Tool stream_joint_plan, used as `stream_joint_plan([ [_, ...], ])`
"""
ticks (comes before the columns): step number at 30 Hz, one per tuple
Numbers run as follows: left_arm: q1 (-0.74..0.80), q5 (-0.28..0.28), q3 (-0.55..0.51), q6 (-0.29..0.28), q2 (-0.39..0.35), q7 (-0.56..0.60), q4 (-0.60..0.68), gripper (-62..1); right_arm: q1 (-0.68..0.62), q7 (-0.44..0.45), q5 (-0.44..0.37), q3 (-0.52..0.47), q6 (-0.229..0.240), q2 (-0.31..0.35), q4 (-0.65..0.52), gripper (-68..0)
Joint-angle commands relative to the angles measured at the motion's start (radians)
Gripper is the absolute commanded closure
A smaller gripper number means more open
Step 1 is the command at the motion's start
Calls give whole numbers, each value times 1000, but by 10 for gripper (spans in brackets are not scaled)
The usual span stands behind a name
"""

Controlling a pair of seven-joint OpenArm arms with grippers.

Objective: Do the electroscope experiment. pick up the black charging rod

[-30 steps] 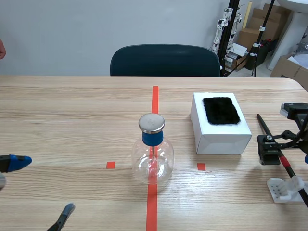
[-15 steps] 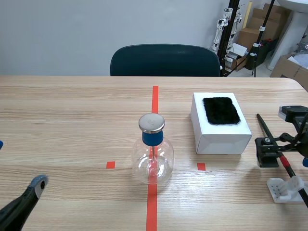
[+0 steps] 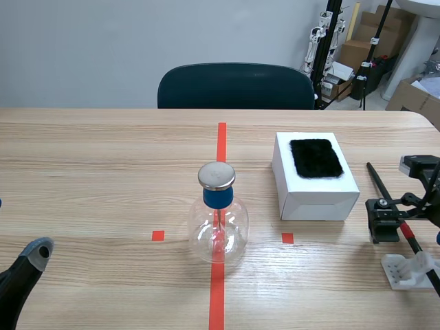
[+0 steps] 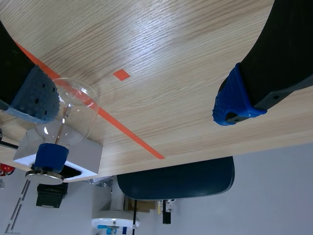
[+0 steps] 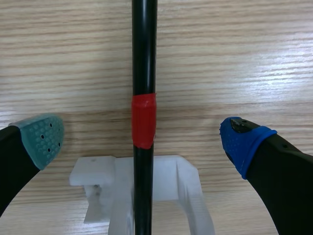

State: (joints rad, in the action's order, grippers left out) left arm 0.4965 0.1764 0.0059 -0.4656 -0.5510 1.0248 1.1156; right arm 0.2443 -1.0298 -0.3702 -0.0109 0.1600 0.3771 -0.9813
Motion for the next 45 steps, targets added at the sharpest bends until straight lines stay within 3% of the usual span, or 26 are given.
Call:
stream_joint_plan([
  [1, -13, 7, 3, -2, 2, 12, 9, -623, 30, 0, -4, -6, -4, 16, -3, -679],
  [9, -74, 5, 16, -31, 2, 30, -71, -623, 50, 1, -3, -6, -4, 16, -3, -679],
  [16, -113, -46, 17, -97, 3, 87, -126, -623, 49, 4, -3, -6, -4, 16, -3, -679],
  [23, -145, -194, 17, -133, 3, 196, -181, -623, 38, 5, -3, -6, -3, 16, -3, -679],
  [33, -191, -367, 34, -133, 8, 354, -276, -623, 35, 5, -3, -6, -12, 14, -3, -431],
  [39, -221, -392, 59, -133, 8, 409, -332, -623, 35, 4, -3, -6, -11, 13, -3, -317],
  [45, -234, -475, 68, -132, 7, 483, -354, -623, 35, 4, -3, -6, -11, 13, -3, -211],
])
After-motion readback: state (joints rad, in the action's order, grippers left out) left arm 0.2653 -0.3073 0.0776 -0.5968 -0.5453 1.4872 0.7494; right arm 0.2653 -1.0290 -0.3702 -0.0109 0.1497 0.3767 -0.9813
